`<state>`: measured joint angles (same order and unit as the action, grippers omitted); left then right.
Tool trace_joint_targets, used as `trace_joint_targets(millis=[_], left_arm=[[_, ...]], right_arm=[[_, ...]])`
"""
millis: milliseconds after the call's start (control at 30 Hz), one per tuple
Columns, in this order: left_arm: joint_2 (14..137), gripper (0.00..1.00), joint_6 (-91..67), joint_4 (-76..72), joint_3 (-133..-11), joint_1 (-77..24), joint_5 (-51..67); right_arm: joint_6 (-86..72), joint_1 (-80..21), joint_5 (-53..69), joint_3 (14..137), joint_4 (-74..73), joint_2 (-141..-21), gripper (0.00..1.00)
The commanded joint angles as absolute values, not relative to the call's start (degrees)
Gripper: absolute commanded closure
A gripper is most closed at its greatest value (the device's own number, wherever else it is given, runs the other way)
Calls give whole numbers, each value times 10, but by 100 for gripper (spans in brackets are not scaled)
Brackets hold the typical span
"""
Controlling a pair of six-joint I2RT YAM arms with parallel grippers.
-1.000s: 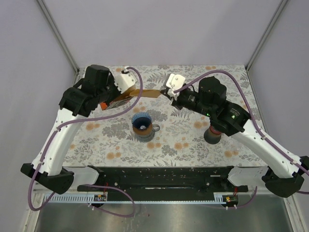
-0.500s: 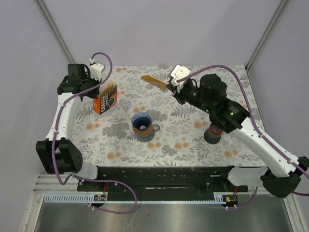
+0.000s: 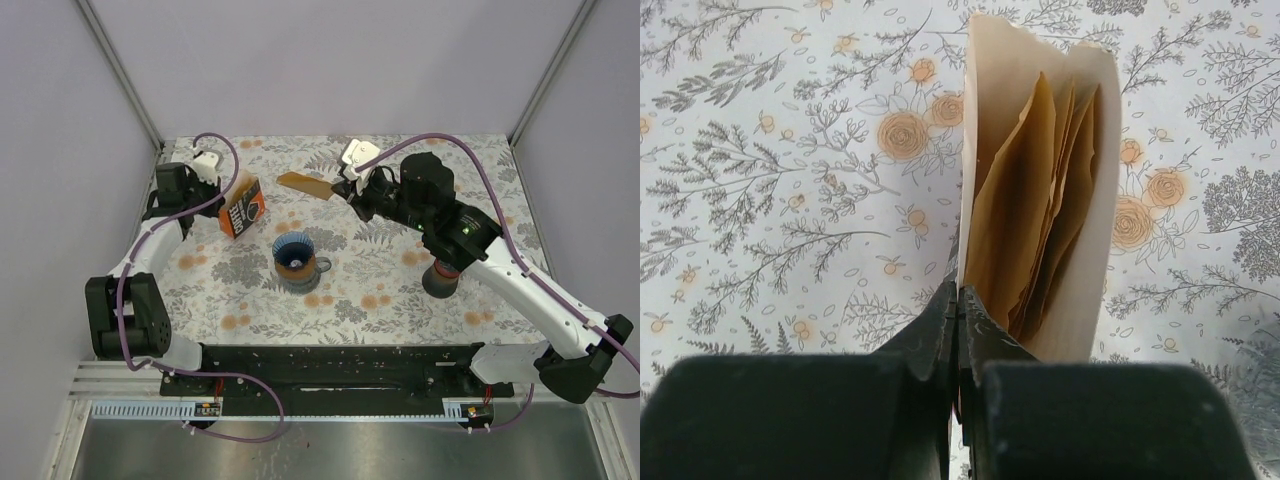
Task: Place the coffee filter in the dripper
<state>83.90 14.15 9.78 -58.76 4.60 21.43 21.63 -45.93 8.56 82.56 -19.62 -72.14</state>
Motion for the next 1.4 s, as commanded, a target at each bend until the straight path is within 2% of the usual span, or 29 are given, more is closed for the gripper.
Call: trace_joint_targets(millis=[0, 133, 233, 300, 533, 633, 767, 933, 1100, 1367], left_arm=[[846, 97, 156, 15, -569, 47, 254], [848, 86, 161, 32, -567, 47, 252], [850, 82, 149, 54, -584, 47, 241], [846, 74, 135, 86, -608, 47, 237], [797, 36, 142, 137, -638, 47, 280], [783, 34, 164, 188, -671, 48, 297], [752, 28, 217, 292, -750, 47, 400], [732, 22, 313, 546, -940, 13, 551], [700, 23, 375, 641, -980, -69, 527], [695, 34, 397, 627, -937, -161, 417]], right_arm=[[210, -457, 109, 825, -184, -724, 100], [211, -456, 131, 824, -182, -728, 100], [210, -457, 143, 824, -183, -733, 100], [210, -457, 147, 824, -183, -735, 100], [212, -457, 163, 820, -186, -737, 100], [221, -456, 185, 823, -198, -738, 100], [246, -455, 233, 831, -228, -745, 100], [265, -455, 252, 850, -262, -762, 100], [265, -455, 269, 856, -262, -766, 100], [262, -455, 295, 853, -262, -760, 100]])
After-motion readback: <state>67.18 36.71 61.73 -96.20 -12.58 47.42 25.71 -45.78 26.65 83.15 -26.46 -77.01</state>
